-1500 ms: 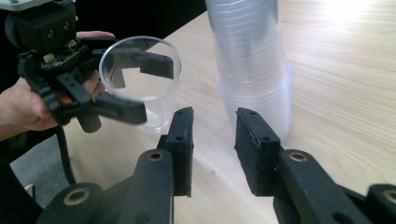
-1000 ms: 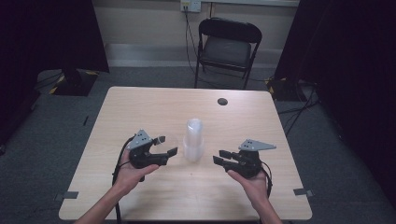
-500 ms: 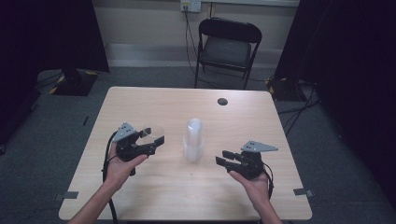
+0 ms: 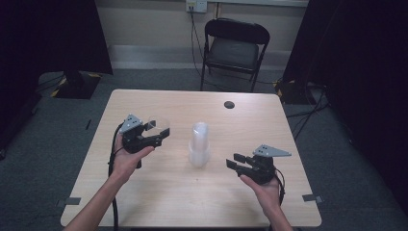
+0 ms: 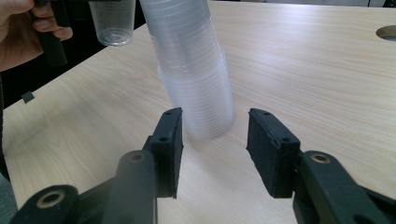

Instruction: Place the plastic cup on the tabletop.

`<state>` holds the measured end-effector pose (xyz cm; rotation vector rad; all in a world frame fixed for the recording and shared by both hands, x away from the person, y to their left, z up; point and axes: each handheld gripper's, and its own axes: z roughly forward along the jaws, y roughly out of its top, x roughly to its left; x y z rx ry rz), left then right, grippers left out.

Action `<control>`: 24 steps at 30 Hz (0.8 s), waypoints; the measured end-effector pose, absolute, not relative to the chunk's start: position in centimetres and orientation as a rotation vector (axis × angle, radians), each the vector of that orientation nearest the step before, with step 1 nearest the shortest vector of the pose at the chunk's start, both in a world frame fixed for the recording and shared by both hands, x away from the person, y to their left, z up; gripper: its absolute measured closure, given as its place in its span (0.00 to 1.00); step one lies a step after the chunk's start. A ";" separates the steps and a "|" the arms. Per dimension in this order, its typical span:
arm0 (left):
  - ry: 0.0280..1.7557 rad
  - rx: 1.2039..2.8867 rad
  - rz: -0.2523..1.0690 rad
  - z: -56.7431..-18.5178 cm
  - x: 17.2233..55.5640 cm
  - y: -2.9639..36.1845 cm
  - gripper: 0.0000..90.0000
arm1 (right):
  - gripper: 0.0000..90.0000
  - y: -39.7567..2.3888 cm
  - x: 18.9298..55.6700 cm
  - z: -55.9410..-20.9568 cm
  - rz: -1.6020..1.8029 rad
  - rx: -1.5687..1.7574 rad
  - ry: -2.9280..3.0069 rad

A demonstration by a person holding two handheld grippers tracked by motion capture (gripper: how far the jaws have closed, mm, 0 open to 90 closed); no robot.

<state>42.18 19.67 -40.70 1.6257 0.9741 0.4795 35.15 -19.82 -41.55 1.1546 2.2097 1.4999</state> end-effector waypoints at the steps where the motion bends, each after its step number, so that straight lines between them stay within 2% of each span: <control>1: 0.977 1.617 0.477 -40.8 42.4 19.7 0.32 | 0.62 -19.8 35.1 -41.6 1.500 1.156 2.210; 24: 1.061 1.660 0.478 -44.8 46.8 19.9 0.30 | 0.64 -19.8 35.3 -42.0 1.480 1.156 2.216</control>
